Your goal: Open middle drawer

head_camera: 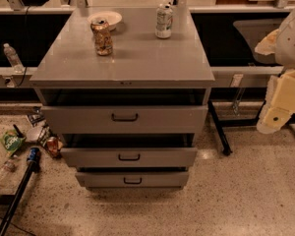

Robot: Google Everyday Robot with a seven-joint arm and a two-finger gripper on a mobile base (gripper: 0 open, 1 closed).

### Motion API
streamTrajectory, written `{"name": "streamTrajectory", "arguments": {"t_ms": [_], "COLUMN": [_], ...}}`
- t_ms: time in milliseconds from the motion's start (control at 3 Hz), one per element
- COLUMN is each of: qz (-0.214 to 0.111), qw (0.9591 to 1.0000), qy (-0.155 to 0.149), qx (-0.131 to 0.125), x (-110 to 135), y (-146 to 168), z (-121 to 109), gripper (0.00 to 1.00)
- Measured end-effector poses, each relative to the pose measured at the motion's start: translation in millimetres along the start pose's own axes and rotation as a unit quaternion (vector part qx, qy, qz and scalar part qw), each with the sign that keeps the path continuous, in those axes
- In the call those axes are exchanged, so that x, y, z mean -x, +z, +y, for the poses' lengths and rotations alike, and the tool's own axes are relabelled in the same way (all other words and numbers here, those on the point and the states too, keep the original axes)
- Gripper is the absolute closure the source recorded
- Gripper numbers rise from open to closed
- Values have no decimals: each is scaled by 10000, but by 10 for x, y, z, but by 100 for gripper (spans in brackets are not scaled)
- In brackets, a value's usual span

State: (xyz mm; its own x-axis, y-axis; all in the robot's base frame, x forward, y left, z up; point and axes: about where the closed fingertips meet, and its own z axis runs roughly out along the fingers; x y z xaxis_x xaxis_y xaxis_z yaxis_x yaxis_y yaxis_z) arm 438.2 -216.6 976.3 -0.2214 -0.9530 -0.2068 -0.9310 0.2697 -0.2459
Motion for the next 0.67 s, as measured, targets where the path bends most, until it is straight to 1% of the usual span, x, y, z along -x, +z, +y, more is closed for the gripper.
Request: {"name": "streamTrajectory", "arguments": {"t_ms": [333,667], "qz": [0,-286], "qw": [10000,9996], "qy": [0,14], "qx": [0,24], "x": [0,111], "y": [0,265], "z": [0,-8], "gripper": [0,0]}}
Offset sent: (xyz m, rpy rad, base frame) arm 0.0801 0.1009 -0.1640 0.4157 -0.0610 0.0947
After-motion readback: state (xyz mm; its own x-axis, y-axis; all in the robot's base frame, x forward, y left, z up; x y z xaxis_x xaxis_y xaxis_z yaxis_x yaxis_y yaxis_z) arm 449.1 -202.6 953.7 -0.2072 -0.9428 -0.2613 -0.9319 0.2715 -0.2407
